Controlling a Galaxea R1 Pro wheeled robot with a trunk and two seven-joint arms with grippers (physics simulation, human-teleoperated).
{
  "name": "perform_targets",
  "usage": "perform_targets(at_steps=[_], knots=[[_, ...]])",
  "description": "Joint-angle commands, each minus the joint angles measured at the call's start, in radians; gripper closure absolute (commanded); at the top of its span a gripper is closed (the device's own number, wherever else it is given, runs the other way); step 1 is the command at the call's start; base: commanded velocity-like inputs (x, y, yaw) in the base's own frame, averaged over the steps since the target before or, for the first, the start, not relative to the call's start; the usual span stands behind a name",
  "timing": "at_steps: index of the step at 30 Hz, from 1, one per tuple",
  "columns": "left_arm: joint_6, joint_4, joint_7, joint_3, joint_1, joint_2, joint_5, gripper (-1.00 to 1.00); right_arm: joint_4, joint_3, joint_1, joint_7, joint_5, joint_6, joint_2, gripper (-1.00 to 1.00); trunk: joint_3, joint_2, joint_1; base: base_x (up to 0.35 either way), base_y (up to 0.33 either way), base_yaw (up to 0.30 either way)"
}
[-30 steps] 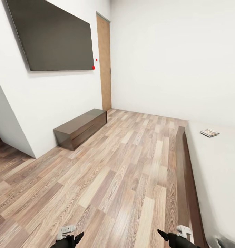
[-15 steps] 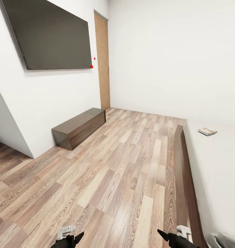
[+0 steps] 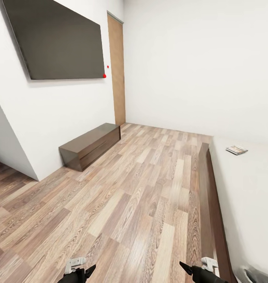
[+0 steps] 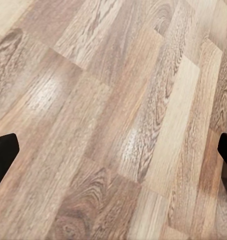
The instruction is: In the bedroom, move the book from the bed onto either nightstand, and place the two sandals side by side next to the bed.
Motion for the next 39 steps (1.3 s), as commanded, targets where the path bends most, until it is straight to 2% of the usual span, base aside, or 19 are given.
perform_targets(at_steps=[1,39], knots=[[-0.001,0.001,-0.005,0.008,-0.001,0.000,-0.002,-1.00,0.001,-0.001,-0.001,0.004,-0.003,-0.002,0.000,-1.00,-0.001,0.000,0.000,0.000,0.000,0.000],[0.001,0.001,-0.004,0.006,-0.001,0.000,-0.002,-1.00,0.001,-0.001,-0.001,0.003,-0.003,-0.002,0.000,-1.00,0.118,0.266,-0.146,0.000,0.000,0.000]])
